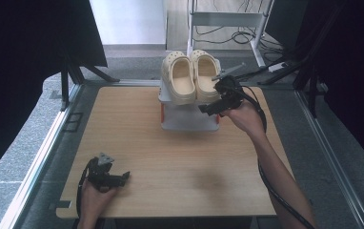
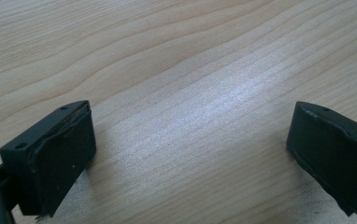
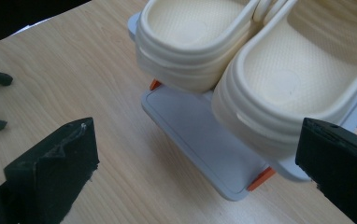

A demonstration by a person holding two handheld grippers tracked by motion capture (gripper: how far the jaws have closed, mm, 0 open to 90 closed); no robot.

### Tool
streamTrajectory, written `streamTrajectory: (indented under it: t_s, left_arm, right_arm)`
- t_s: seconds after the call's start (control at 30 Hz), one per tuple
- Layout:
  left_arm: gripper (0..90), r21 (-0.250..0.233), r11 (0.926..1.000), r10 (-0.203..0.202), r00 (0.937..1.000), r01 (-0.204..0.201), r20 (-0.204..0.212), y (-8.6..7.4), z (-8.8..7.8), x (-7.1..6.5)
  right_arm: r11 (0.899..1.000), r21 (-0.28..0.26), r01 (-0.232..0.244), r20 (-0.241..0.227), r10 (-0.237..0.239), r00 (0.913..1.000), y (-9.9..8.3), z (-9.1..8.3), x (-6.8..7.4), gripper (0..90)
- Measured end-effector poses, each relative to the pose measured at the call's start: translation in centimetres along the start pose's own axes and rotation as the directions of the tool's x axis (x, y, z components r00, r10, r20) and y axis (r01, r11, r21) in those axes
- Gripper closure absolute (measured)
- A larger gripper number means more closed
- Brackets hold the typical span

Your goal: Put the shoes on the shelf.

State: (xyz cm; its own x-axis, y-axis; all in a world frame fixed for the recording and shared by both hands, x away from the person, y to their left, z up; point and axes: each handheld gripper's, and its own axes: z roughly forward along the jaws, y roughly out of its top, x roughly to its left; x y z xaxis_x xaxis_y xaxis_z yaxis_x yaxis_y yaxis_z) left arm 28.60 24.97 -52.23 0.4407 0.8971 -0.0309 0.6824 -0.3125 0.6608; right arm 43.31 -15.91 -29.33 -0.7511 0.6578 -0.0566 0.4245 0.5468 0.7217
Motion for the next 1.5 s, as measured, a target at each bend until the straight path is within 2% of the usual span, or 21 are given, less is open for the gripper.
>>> streamTrajectory:
  t_s: [0.13,0.47,0.8,1.07,1.23,1.5]
  left_arm:
    - [1.3,0.0,1.0,-0.001,1.0,0.001,0.0,0.0,0.0,0.0]
    - [1.3,-0.002,1.0,-0.002,1.0,0.002,-0.001,0.0,0.0,0.0]
    - [1.3,-0.001,1.0,-0.001,1.0,0.001,-0.001,0.0,0.0,0.0]
    - [1.3,0.0,1.0,-0.001,1.0,0.001,0.0,0.0,0.0,0.0]
    - [1.3,0.0,1.0,-0.006,1.0,0.006,-0.002,0.0,0.0,-0.1]
    - [1.3,0.0,1.0,-0.006,1.0,0.006,-0.002,0.0,0.0,-0.1]
  right_arm:
    - [1.0,-0.009,0.003,-0.017,-0.003,0.9998,-1.8,-0.7,0.3,0.0]
    - [0.999,0.006,-0.036,-0.036,0.036,0.9987,-7.0,-1.2,0.3,0.0]
    - [0.998,-0.015,-0.068,-0.029,0.067,0.9973,-11.5,-2.5,-0.5,0.0]
    - [0.997,-0.029,-0.071,-0.013,0.071,0.9974,-14.5,-3.2,-0.1,0.0]
    - [0.997,-0.036,-0.067,-0.01,0.067,0.9977,-16.1,-2.9,0.5,0.0]
    - [0.996,-0.058,-0.067,-0.017,0.066,0.9977,-19.1,-1.0,1.6,0.6]
